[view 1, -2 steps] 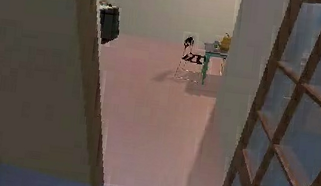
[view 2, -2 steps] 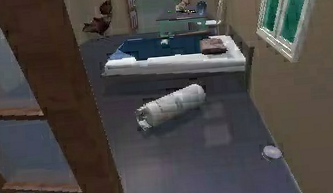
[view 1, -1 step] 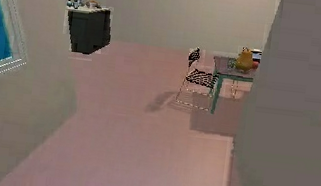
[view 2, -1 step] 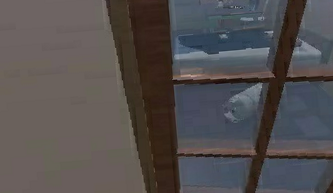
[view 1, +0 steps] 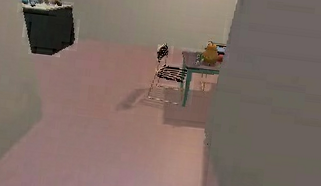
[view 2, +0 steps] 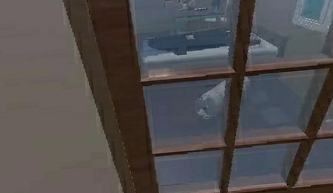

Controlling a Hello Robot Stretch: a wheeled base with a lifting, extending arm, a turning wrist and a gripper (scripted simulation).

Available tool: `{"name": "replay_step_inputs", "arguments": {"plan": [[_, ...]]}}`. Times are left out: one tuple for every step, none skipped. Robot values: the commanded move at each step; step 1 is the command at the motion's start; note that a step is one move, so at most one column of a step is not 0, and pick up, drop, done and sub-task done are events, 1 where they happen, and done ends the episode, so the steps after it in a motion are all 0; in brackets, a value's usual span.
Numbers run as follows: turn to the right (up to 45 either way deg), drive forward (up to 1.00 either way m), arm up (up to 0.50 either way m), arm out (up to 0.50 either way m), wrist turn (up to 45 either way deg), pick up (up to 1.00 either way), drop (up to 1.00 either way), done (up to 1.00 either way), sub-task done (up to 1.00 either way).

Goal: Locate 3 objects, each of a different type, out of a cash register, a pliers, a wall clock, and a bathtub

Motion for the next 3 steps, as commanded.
{"name": "replay_step_inputs", "arguments": {"plan": [[0.0,0.2,0.0,0.0,0.0,0.0,0.0,0.0,0.0],[-18.0,0.0,0.0,0.0,0.0,0.0,0.0,0.0,0.0],[0.0,1.0,0.0,0.0,0.0,0.0,0.0,0.0,0.0]]}}
